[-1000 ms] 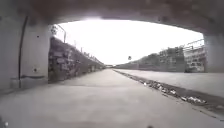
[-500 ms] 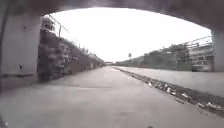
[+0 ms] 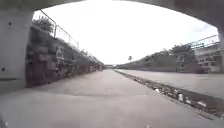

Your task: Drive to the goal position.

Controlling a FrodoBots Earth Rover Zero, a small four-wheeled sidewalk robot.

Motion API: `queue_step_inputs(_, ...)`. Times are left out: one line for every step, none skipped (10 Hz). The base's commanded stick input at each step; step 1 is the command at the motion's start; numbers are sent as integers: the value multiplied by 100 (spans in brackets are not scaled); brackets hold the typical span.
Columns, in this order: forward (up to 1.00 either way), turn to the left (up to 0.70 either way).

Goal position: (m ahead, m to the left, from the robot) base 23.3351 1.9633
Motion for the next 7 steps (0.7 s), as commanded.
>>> queue_step_inputs(100, 0)
queue_step_inputs(100, 0)
queue_step_inputs(100, 0)
queue_step_inputs(100, 0)
queue_step_inputs(100, 0)
queue_step_inputs(100, 0)
queue_step_inputs(100, 0)
